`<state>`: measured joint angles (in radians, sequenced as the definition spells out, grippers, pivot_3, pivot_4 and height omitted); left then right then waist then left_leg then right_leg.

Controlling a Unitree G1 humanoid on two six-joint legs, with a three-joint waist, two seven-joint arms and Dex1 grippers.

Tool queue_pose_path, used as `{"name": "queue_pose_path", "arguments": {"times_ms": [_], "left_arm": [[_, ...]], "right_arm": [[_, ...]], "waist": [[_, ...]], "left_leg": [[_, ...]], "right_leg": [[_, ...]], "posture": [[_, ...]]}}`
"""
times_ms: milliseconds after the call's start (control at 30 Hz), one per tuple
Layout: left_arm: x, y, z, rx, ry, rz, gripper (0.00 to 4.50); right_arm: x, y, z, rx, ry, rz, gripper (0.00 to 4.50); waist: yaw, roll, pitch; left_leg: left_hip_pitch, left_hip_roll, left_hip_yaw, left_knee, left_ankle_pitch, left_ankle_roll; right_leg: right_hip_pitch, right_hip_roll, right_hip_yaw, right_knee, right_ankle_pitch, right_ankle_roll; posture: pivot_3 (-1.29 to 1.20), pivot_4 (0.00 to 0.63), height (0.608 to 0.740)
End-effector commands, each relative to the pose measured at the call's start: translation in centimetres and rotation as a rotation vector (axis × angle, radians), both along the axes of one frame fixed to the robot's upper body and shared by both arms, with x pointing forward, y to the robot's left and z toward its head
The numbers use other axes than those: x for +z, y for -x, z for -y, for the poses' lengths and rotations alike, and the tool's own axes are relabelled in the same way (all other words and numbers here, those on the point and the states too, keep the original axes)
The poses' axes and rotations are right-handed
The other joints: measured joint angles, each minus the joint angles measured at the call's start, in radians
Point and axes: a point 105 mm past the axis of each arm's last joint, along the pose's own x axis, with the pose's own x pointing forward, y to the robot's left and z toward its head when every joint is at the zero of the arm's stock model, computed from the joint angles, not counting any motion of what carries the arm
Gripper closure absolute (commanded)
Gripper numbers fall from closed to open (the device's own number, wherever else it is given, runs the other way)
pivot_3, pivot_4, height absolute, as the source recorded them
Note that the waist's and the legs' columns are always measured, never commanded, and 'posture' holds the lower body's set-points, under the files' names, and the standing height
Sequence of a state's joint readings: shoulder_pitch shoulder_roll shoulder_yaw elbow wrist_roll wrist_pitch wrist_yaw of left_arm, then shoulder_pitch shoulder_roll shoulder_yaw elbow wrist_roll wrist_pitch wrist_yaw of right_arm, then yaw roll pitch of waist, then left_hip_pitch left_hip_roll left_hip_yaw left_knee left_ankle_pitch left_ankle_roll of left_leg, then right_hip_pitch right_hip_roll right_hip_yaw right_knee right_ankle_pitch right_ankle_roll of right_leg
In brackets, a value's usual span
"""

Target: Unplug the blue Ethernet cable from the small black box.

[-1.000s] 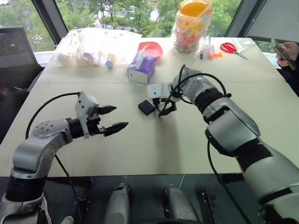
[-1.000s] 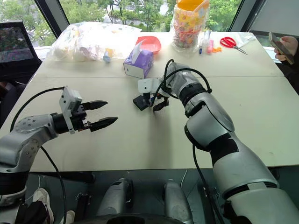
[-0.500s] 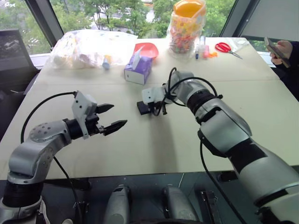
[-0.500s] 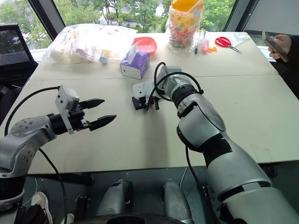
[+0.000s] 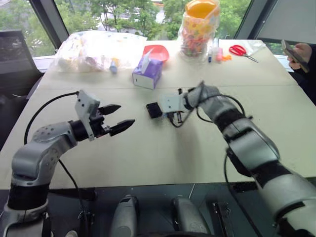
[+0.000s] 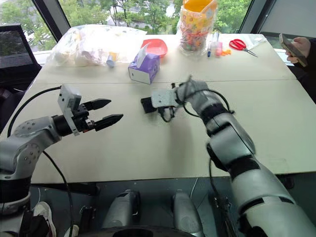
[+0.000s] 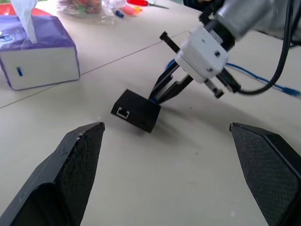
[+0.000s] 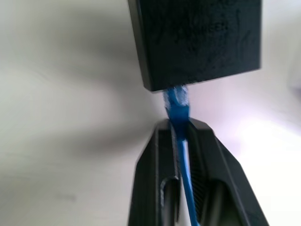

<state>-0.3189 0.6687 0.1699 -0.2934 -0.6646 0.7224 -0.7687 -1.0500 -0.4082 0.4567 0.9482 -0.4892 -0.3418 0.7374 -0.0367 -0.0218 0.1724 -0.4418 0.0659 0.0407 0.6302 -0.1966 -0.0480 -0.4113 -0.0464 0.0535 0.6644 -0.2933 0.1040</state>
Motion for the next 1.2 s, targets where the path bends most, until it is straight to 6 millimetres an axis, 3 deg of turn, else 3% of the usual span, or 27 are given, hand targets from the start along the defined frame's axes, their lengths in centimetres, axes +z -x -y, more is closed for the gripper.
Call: {"name": "queue_pose_path", "arguments": {"times_ms": [33, 133, 233, 400, 700, 1067, 1100, 1200], "left_arm": [[1.0, -0.5, 0.8, -0.057, 0.026, 0.006, 0.0], [1.2, -1.2, 2.3, -0.135, 0.053, -0.018, 0.0], [1.4, -2.1, 3.6, -0.192, 0.056, -0.03, 0.0], [2.1, -3.1, 5.1, -0.251, 0.071, -0.023, 0.0], [3.3, -2.9, 6.7, -0.33, 0.141, -0.031, 0.0], [2.1, -2.6, 7.9, -0.347, 0.121, -0.036, 0.0], [2.0, -2.7, 8.1, -0.346, 0.123, -0.036, 0.57], [1.8, -2.9, 8.3, -0.333, 0.122, -0.032, 1.72]], "right_arm": [[3.9, 0.6, 0.2, 0.014, -0.138, 0.279, 4.44], [4.7, 4.0, 1.1, 0.02, -0.184, 0.463, 4.44], [6.1, 6.8, 0.4, 0.038, -0.202, 0.622, 4.44], [6.4, 9.2, -0.2, 0.034, -0.188, 0.718, 4.44], [6.1, 9.9, -1.1, 0.016, -0.181, 0.737, 4.44], [6.6, 10.2, -1.6, 0.047, -0.197, 0.748, 4.44], [6.6, 10.2, -1.6, 0.048, -0.2, 0.747, 4.5], [6.7, 10.3, -1.7, 0.057, -0.199, 0.751, 4.5]], "waist": [[-0.003, 0.0, 0.0], [0.001, 0.0, 0.0], [-0.007, 0.0, 0.0], [-0.005, 0.0, 0.0], [0.012, 0.0, 0.0], [0.023, 0.0, 0.0], [0.023, 0.0, 0.0], [0.022, 0.0, 0.0]], "left_leg": [[-0.001, 0.0, 0.0, 0.0, 0.0, 0.0], [-0.001, 0.0, -0.001, -0.001, 0.0, 0.0], [0.0, 0.0, -0.001, -0.002, 0.0, 0.0], [0.0, 0.0, -0.002, 0.001, 0.0, 0.0], [0.0, -0.001, -0.003, 0.002, 0.0, 0.0], [0.0, -0.001, -0.004, 0.002, 0.0, 0.0], [0.0, -0.001, -0.004, 0.002, 0.0, 0.0], [0.0, -0.001, -0.004, 0.002, 0.0, 0.0]], "right_leg": [[-0.001, 0.0, 0.0, 0.0, 0.0, 0.0], [-0.001, 0.001, 0.0, 0.0, -0.001, 0.002], [-0.001, 0.001, 0.0, 0.001, -0.002, 0.003], [0.0, 0.003, 0.0, 0.001, -0.002, 0.003], [0.002, 0.002, 0.0, 0.0, -0.002, 0.003], [0.002, 0.002, 0.0, 0.001, -0.002, 0.003], [0.002, 0.002, 0.0, 0.001, -0.002, 0.003], [0.002, 0.002, 0.0, 0.001, -0.002, 0.003]], "posture": [[0.0, 0.15, 0.735], [0.0, 0.15, 0.735], [0.0, 0.15, 0.735], [0.0, 0.15, 0.735], [0.0, 0.15, 0.735], [0.0, 0.15, 0.735], [0.0, 0.15, 0.735], [0.0, 0.15, 0.735]]}}
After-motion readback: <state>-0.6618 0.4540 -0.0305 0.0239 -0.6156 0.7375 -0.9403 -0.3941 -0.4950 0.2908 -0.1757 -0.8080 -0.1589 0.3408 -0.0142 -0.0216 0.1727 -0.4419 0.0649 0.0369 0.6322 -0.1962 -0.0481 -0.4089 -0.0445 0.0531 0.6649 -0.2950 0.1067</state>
